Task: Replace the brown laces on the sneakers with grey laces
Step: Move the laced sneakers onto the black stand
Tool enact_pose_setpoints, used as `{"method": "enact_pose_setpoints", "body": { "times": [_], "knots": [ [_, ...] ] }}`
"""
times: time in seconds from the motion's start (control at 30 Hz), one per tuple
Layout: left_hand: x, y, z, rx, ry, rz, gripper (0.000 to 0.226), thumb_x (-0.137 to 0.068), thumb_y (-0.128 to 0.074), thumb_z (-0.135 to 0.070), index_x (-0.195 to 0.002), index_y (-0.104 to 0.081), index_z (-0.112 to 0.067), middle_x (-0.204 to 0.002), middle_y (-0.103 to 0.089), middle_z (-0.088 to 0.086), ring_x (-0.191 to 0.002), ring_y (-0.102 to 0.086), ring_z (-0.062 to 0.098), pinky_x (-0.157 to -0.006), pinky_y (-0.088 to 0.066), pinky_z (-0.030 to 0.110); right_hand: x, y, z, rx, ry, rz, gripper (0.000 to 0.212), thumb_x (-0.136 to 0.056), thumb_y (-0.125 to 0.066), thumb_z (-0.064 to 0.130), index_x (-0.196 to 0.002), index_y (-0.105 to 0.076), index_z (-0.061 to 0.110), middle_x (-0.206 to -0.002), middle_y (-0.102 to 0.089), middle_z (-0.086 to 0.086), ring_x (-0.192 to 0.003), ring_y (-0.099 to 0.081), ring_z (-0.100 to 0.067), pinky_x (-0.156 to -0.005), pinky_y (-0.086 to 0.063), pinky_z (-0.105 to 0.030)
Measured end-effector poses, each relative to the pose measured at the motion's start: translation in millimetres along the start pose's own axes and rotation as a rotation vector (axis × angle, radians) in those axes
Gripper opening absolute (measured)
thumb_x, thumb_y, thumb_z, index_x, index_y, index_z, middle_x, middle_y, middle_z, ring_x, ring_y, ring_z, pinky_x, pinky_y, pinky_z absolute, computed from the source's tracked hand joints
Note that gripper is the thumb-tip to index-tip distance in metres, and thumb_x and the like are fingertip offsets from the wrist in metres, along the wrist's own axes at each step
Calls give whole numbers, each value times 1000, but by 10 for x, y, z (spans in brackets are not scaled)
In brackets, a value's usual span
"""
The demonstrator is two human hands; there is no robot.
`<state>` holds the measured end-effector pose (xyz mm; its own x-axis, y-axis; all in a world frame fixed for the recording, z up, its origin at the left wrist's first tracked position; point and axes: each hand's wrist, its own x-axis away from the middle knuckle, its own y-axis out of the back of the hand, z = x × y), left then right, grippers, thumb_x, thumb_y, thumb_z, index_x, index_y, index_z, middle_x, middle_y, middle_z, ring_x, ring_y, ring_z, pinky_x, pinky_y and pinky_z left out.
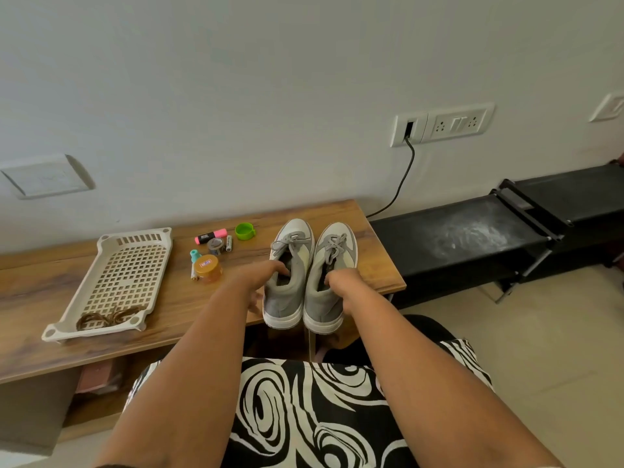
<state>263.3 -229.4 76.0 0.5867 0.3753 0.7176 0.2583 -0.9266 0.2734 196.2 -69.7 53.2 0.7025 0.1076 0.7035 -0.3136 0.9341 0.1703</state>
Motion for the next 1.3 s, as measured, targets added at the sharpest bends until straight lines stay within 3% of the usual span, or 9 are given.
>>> {"method": "enact_pose_setpoints", "body": {
  "times": [0.07, 0.17, 0.27, 0.4, 0.57, 0.7, 0.9, 1.13, 1.3],
  "knots": [
    [3, -96, -9, 41, 32, -9, 43, -91, -58, -25, -129, -44, -11, -127, -48, 14, -116, -49, 38, -92, -45, 54, -9, 2, -2, 29, 10, -7, 52, -97, -47, 9, -145, -29, 5, -131, -45, -13, -107, -45, -26, -96, -41, -35],
    [36, -238, 42, 50, 21, -34, 20, -94, -50, -19, -111, -51, -7, -94, -57, 15, -84, -56, 31, -79, -50, 44, -51, 19, 0, 49, 60, 3, 60, -94, -50, 9, -149, -27, 10, -144, -41, -15, -121, -46, -32, -89, -41, -38],
    [-36, -250, 112, 78, 38, -59, 27, -91, -52, -18, -114, -55, -4, -98, -61, 18, -92, -60, 33, -88, -52, 47, -91, 82, 16, 83, 98, 0, 59, -93, -51, 5, -148, -30, 9, -143, -41, -16, -123, -45, -34, -88, -41, -38],
    [-42, -267, 118, 141, 71, -47, 17, -89, -52, -13, -103, -53, -2, -84, -58, 15, -72, -57, 29, -59, -47, 35, -134, 210, 100, 106, 65, 47, 43, -89, -47, -6, -132, -50, -1, -125, -47, -15, -104, -46, -31, -83, -41, -35],
    [-118, -386, 108, 205, 99, -26, 28, -80, -56, -13, -106, -57, -2, -95, -64, 18, -81, -63, 34, -72, -53, 40, -181, 351, 220, 123, 89, 59, 38, -83, -50, -10, -119, -60, -1, -123, -53, -18, -109, -51, -35, -92, -47, -40],
    [-15, -543, -47, 225, -16, -82, 16, -88, -58, -13, -100, -56, -3, -91, -59, 15, -82, -60, 29, -78, -56, 40, -198, 644, 384, 105, 80, 72, 33, -85, -48, -10, -115, -59, -1, -110, -53, -16, -106, -50, -32, -92, -45, -41],
    [-98, -1180, -505, 303, -169, -55, 40, -86, -66, -21, -121, -51, -10, -104, -58, 9, -91, -58, 26, -72, -54, 41, -437, 1482, 735, 52, 161, 116, 52, -81, -42, -11, -107, -67, 26, -113, -60, -15, -104, -56, -33, -97, -48, -47],
    [-303, -2133, -1164, 215, -270, 14, 55, -81, -66, -35, -128, -51, -10, -119, -58, 11, -105, -58, 30, -92, -54, 49, -823, 2567, 941, 48, 212, -6, 53, -80, -44, -7, -118, -65, 23, -99, -58, -12, -79, -53, -24, -67, -48, -33],
    [-597, -2805, -1431, 289, -182, 140, 49, -87, -64, -24, -131, -45, -13, -120, -51, 10, -105, -52, 28, -81, -50, 43, -1203, 3181, 910, 16, 167, -69, 63, -82, -43, -7, -126, -61, 34, -119, -59, -12, -100, -55, -29, -78, -50, -39]
  ]
}}
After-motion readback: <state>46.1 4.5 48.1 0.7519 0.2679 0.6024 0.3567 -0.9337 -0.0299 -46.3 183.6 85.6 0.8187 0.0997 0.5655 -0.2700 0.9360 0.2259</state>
